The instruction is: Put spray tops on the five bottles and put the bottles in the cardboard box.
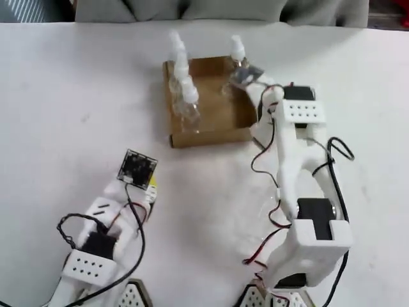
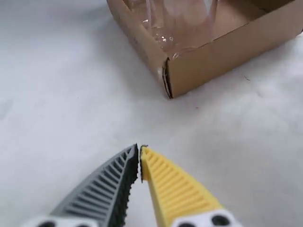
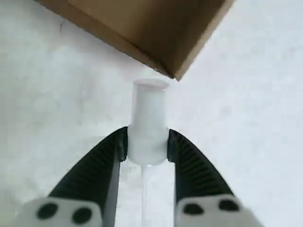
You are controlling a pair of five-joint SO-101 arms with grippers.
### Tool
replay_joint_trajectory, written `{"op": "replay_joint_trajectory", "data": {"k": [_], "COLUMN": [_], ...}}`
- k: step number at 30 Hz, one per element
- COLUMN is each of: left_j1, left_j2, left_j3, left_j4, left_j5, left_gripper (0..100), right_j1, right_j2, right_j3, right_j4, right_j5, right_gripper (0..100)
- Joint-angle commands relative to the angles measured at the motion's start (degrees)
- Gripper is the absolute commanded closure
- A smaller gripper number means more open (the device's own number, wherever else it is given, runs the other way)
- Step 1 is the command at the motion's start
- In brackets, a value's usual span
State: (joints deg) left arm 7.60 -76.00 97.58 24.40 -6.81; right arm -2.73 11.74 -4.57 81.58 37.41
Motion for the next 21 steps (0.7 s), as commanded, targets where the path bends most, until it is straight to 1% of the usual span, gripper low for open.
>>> {"op": "replay_joint_trajectory", "data": {"k": [1, 7, 12, 14, 16, 19, 21], "left_j1": [-1.27, -1.27, -1.27, -1.27, -1.27, -1.36, -1.36], "left_j2": [-1.01, -1.01, -1.01, -1.01, -1.01, -1.01, -1.01], "left_j3": [-0.18, -0.18, -0.18, -0.18, -0.18, -0.18, -0.18], "left_j4": [0.18, 0.26, 0.26, 0.26, 0.26, 0.26, 0.26], "left_j5": [-0.35, -0.26, -0.26, -0.26, -0.26, -0.26, -0.26], "left_gripper": [98, 98, 98, 98, 98, 98, 98], "right_j1": [-1.01, -4.62, -10.24, -13.93, -18.24, -24.31, -28.26], "right_j2": [-0.92, -1.01, -1.01, -1.01, -0.84, -0.31, -0.31], "right_j3": [-5.98, -7.03, -6.77, -6.77, -6.77, -6.24, -4.31], "right_j4": [8.84, 16.57, 16.92, 16.92, 16.92, 16.92, 15.78], "right_j5": [-9.05, -14.24, -20.75, -24.09, -29.63, -40.62, -45.27], "right_gripper": [98.2, 98.2, 98.2, 98.2, 98.1, 98.1, 98.1]}}
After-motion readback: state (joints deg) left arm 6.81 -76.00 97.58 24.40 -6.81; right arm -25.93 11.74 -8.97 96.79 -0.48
